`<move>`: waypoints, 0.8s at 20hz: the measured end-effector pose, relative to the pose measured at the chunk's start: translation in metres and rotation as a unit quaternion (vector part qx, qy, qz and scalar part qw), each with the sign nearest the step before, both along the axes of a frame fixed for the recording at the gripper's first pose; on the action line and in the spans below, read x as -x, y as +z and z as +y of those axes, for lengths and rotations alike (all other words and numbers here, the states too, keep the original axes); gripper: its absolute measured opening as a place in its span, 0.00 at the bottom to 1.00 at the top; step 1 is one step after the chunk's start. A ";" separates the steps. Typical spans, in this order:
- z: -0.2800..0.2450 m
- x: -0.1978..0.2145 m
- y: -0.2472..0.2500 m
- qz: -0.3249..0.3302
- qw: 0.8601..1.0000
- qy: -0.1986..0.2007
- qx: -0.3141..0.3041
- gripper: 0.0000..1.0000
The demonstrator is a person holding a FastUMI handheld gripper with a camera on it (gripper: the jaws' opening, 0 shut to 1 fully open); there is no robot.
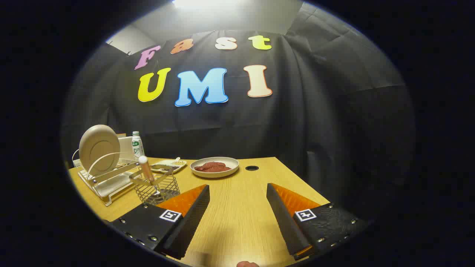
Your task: Take the plate from the dish rack, then take the spoon from the basket and place it into the plate.
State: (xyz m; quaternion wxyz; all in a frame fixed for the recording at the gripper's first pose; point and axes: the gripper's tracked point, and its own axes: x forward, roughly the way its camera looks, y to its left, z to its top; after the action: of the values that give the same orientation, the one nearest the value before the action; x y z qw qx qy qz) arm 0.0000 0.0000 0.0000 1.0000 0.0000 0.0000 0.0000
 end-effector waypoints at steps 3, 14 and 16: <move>0.009 -0.004 0.066 -0.033 0.999 0.004 0.008 0.96; 0.105 0.055 0.217 -0.051 0.998 0.019 -0.014 0.95; 0.125 0.057 0.225 -0.043 0.999 0.022 -0.020 0.95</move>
State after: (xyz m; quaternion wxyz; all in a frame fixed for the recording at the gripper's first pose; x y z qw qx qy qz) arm -0.0573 0.1247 0.2249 0.9986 0.0198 -0.0435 0.0217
